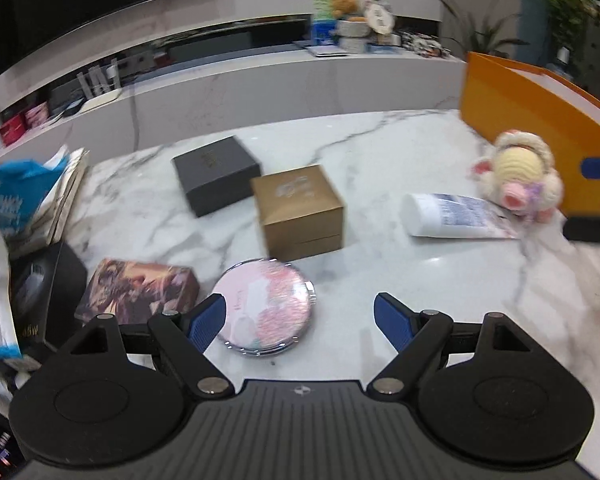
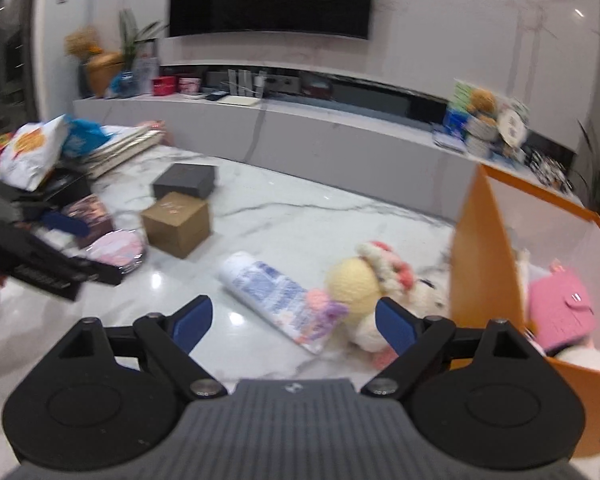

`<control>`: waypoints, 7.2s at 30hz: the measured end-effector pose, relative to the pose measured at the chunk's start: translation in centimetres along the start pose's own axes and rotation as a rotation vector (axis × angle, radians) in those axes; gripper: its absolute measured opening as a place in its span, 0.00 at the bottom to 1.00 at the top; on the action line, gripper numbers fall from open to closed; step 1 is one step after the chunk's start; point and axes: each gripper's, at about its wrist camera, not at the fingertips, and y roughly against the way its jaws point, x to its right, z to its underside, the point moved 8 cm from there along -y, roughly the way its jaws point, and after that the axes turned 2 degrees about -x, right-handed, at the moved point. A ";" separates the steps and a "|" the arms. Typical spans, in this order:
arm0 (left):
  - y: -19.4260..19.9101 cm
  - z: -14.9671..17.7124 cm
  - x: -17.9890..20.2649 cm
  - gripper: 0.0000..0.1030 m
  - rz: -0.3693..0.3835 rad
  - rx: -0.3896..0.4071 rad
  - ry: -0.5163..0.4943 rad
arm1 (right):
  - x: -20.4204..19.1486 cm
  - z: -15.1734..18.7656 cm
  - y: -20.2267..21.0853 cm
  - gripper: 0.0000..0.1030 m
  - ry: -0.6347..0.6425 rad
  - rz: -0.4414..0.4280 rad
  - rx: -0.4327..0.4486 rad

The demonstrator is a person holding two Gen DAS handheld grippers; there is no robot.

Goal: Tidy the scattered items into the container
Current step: 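Move both tools back over the table toward the white lotion tube, then grasp the white lotion tube with the right tool, then carry the lotion tube and pink compact mirror over the orange box, then open both tools to drop the tube and compact mirror into the box, then move both tools back over the table toward the gold box and picture box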

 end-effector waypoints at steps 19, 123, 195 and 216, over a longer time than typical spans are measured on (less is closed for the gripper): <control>-3.0 0.5 -2.2 0.96 -0.031 0.012 0.084 | -4.2 -0.6 -8.4 0.87 0.342 -0.186 -0.094; 3.0 -20.2 33.2 0.84 0.243 0.197 -0.630 | 25.1 -7.9 6.8 0.49 0.031 0.147 -0.245; -4.2 -13.9 35.9 0.87 0.317 -0.024 -0.649 | 26.7 -1.9 -0.4 0.62 -0.101 0.137 -0.385; 0.2 -15.4 31.4 0.87 0.314 0.043 -0.580 | 24.0 -5.8 2.7 0.63 -0.029 0.161 -0.354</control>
